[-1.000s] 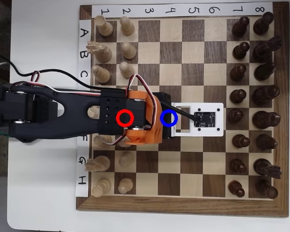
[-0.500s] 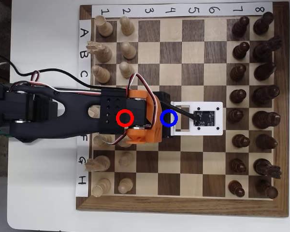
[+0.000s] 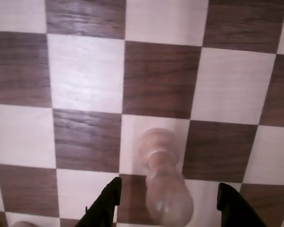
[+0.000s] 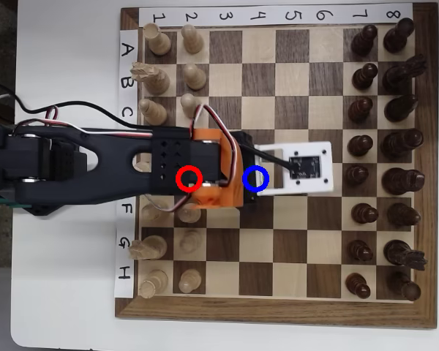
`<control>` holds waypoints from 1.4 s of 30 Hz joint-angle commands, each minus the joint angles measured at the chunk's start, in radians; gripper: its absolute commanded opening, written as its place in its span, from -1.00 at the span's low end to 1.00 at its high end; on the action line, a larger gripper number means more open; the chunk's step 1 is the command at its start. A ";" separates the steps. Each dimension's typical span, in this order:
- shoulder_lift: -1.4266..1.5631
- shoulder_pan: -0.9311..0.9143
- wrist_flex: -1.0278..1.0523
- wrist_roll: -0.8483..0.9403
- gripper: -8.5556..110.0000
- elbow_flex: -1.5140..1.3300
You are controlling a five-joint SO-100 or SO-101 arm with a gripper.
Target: Move the piece to destination
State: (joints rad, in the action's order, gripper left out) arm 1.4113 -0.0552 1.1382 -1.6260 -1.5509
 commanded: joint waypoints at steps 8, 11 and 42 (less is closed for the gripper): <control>0.270 -0.005 0.078 -0.003 -0.74 -0.063; 0.359 -0.012 0.114 0.000 -0.81 -0.086; 1.117 -0.403 0.517 1.045 -0.85 0.115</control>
State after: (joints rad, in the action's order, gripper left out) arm 2.4758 -0.3758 1.6506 -0.7194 -1.4803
